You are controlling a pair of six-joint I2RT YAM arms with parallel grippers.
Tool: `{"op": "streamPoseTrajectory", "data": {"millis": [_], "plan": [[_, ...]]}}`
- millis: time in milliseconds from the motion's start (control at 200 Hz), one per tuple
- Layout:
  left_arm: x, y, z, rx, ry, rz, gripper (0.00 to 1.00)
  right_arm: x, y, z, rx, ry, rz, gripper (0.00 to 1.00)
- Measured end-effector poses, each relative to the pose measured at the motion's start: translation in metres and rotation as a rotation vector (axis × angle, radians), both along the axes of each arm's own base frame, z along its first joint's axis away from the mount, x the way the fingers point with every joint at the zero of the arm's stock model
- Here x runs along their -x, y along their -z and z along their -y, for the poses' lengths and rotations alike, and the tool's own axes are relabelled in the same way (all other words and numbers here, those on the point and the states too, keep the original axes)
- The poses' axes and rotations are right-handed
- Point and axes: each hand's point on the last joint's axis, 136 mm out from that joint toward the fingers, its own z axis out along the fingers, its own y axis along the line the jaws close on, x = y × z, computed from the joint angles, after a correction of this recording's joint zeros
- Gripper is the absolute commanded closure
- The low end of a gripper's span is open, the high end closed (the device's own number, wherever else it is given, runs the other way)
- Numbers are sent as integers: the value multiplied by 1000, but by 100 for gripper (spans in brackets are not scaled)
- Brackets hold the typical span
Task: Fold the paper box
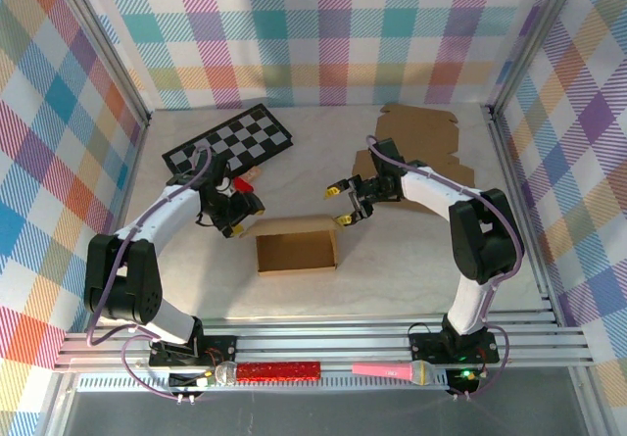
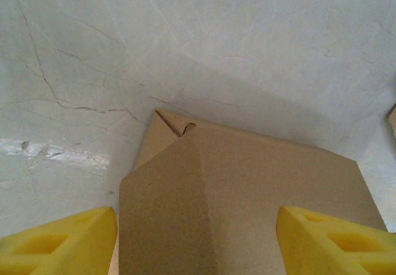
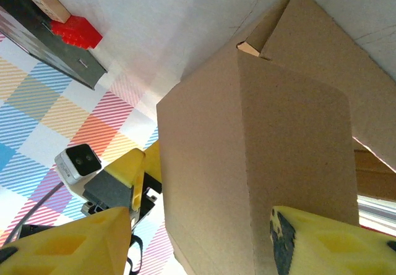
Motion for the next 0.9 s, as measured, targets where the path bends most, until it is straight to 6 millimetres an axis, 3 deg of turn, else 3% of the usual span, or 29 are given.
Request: {"op": "streamPoseTrajectory", "data": {"millis": [540,900], "plan": [[4,-1,24,33,16,-8,34,3,-1,-11,-9,-1,-8,39],[4,1,23,14,-25,-21,55,1,-1,-15,-2,18,-13,41]]}}
